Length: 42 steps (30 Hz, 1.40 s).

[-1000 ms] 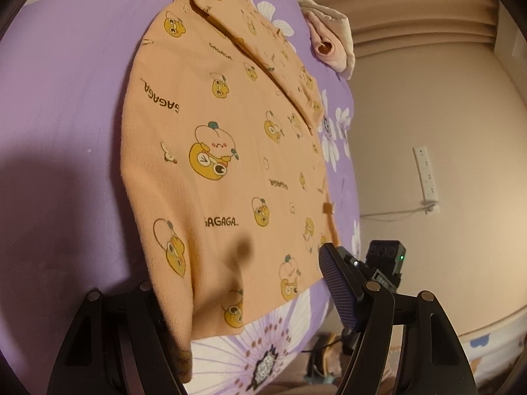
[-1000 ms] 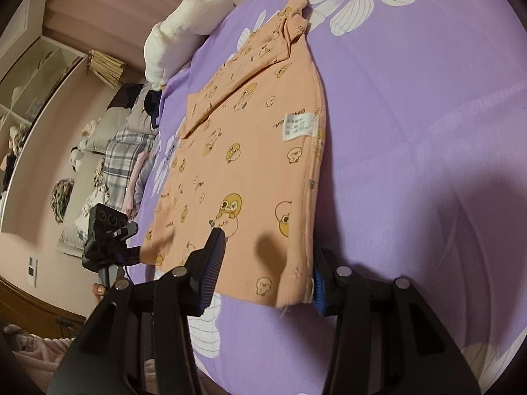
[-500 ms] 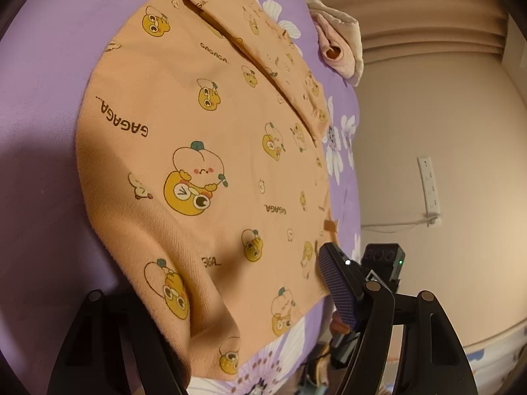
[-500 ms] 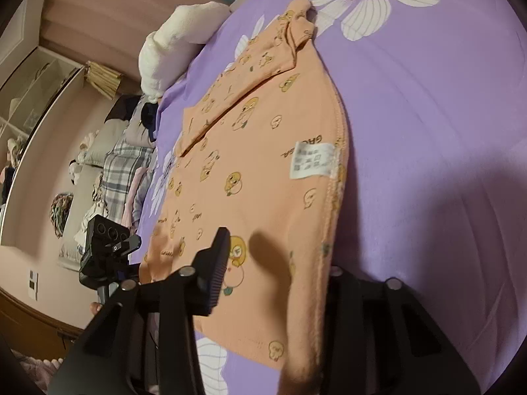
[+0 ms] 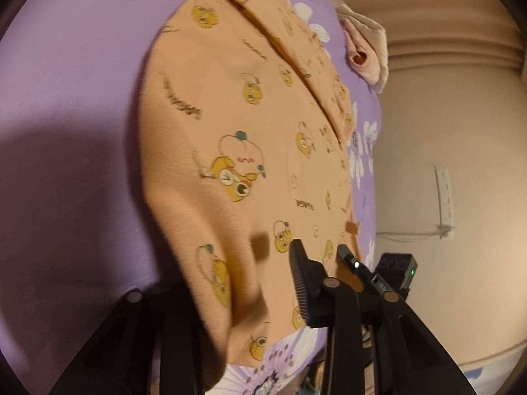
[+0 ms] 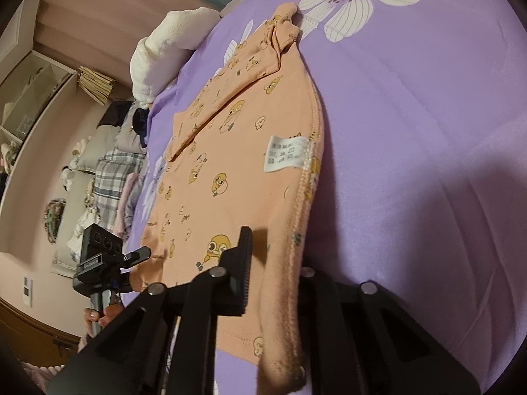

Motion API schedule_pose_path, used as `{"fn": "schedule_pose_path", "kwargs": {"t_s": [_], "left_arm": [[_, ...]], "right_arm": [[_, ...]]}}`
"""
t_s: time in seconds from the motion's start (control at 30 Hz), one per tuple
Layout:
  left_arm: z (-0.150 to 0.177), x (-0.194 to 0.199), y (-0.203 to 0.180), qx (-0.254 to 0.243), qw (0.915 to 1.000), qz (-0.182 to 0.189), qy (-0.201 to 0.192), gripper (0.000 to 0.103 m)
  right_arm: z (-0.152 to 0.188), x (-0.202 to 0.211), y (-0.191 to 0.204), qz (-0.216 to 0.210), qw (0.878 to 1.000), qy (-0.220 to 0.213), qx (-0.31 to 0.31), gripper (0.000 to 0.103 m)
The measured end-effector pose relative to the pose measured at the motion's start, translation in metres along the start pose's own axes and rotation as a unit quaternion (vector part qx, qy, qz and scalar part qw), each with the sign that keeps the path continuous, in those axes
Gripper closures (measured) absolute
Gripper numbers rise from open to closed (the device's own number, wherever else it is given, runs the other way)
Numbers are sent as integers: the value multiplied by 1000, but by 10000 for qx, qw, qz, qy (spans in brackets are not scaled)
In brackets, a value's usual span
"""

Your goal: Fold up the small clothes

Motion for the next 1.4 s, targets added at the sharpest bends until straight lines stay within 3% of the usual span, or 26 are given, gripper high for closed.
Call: {"fn": "schedule_pose_path", "kwargs": {"t_s": [0.03, 0.13, 0.4, 0.5, 0.53, 0.73, 1.03, 1.4], "left_arm": [[0, 0, 3, 121, 9999, 9, 6, 81], [-1, 4, 8, 386, 9992, 75, -36, 83], [-9, 23, -10, 34, 9993, 189, -307, 94], [-12, 16, -2, 192, 9995, 87, -236, 96], [-11, 14, 1, 276, 9994, 70, -212, 102], [-6, 18, 0, 258, 9992, 129, -277, 102], [-16, 39, -34, -354, 9954, 492, -741, 103], [-22, 48, -54, -794, 9908, 625, -895, 103]], "right_arm": [[0, 0, 1, 8, 10000, -9, 19, 92], [1, 2, 5, -32, 10000, -36, 54, 92], [-2, 10, 17, -247, 9994, -236, 89, 96], [-2, 6, 18, -249, 9994, -238, 80, 97], [-2, 4, 17, -223, 9995, -228, 60, 97], [2, 8, 17, -233, 9993, -277, 55, 99], [-2, 22, 48, -461, 9961, -616, 431, 100], [-6, 34, 72, -816, 9911, -852, 616, 100]]}}
Point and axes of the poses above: each gripper's, at about its wrist camera, not at the fingertips, and x roughly against the way its jaws point, y to its left, z to its underside, the point moved 2 cm from there along -x, roughly the way its jaws point, and after that the axes turned 9 degrees about -x, right-handed, at the moved point
